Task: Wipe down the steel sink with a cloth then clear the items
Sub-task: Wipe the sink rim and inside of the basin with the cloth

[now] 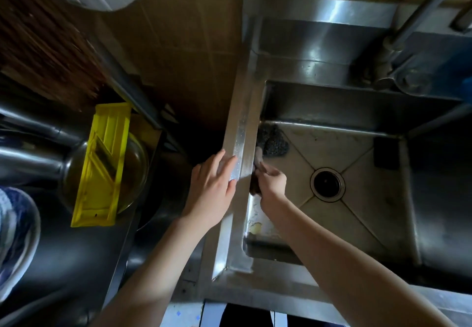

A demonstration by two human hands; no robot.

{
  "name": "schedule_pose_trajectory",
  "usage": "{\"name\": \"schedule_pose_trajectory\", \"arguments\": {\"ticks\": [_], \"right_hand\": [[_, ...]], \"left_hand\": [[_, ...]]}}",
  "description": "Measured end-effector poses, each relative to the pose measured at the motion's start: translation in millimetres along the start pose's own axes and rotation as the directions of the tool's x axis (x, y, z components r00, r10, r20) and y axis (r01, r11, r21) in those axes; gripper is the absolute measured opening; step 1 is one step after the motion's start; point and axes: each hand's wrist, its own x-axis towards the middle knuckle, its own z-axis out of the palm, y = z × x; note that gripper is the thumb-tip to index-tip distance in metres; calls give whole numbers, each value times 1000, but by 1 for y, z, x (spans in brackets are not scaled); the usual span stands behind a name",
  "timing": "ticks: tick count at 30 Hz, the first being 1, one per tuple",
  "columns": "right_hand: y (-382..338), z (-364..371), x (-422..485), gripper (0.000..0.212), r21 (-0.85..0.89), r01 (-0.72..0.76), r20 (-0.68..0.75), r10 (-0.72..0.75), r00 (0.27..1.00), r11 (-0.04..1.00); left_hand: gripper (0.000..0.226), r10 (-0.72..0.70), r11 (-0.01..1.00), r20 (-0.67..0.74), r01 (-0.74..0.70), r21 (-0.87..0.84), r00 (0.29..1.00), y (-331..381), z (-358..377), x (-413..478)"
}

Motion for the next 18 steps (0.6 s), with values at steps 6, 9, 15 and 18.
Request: {"name": "schedule_pose_trajectory", "arguments": {"ticks": [6, 9, 15, 18], "right_hand": [[-13, 0, 11, 36, 69, 215, 74, -220, 973, 974], [20, -7, 3, 20, 19, 123, 77, -124, 989, 992], [99, -23, -7, 31, -70, -289, 7, 290, 957, 955], [86, -19, 8, 35, 40, -359, 16, 358, 933, 933]], "left_hand": [[45, -7, 1000, 8, 7, 10, 1000, 1, -5, 15], [45, -4, 1000, 21, 3, 28, 1000, 2, -6, 22], [45, 9, 1000, 56, -8, -5, 998, 9, -3, 36], [45, 13, 1000, 60, -12, -1, 998, 11, -2, 41]]}}
